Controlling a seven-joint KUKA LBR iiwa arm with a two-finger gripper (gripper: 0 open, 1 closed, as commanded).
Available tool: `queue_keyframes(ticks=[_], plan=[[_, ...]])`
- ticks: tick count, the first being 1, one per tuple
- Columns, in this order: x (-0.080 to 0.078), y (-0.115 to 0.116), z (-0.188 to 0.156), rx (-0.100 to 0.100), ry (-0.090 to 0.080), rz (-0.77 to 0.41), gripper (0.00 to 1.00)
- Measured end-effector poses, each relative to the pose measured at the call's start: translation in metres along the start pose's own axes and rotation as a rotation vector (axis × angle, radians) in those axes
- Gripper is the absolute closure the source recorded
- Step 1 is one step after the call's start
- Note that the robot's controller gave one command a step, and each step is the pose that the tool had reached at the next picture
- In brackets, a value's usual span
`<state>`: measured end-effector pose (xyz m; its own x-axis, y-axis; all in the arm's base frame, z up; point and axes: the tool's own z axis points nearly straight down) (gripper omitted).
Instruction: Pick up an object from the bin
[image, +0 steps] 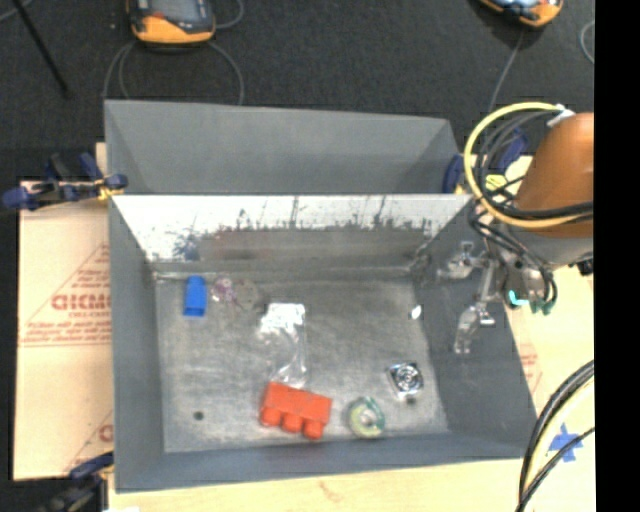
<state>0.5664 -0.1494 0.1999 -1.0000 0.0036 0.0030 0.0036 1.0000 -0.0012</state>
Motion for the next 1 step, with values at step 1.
queue_keyframes(ticks=[1], plan=[[0.0316,0.0078,0.1273,0.003,-0.014,-0.135,0.00]])
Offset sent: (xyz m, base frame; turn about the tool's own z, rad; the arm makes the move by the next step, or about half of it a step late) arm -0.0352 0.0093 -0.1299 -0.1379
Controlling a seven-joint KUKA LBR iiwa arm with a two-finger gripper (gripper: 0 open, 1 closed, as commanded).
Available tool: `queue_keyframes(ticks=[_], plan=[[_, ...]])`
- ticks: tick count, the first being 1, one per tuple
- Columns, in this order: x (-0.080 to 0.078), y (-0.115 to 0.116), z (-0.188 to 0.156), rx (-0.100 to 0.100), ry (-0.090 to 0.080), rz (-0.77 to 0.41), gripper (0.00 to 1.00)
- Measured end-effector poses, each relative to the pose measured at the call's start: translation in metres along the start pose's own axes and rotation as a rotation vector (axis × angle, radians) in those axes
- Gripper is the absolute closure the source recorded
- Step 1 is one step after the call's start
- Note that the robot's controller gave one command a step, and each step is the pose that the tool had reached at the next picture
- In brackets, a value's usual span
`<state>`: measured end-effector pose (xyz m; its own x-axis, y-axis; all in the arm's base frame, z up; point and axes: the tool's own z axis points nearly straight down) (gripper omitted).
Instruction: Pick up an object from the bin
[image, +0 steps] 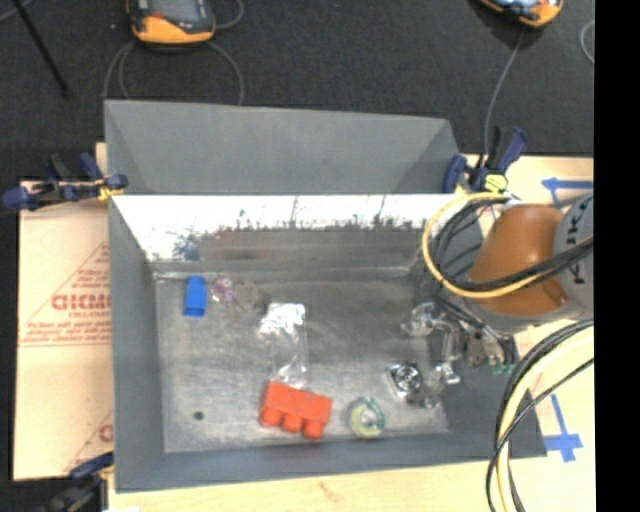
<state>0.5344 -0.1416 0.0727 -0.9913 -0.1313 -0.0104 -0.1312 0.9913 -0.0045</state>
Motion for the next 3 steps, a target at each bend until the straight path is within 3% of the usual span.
queue_keyframes(ticks=[1,2,3], plan=[[0.016,0.008,-0.002,0.003,-0.009,0.010,0.00],[0.014,0.007,-0.004,0.005,-0.011,0.005,1.00],[0.035,-0.012,-0.130,0.001,0.001,-0.164,1.00]])
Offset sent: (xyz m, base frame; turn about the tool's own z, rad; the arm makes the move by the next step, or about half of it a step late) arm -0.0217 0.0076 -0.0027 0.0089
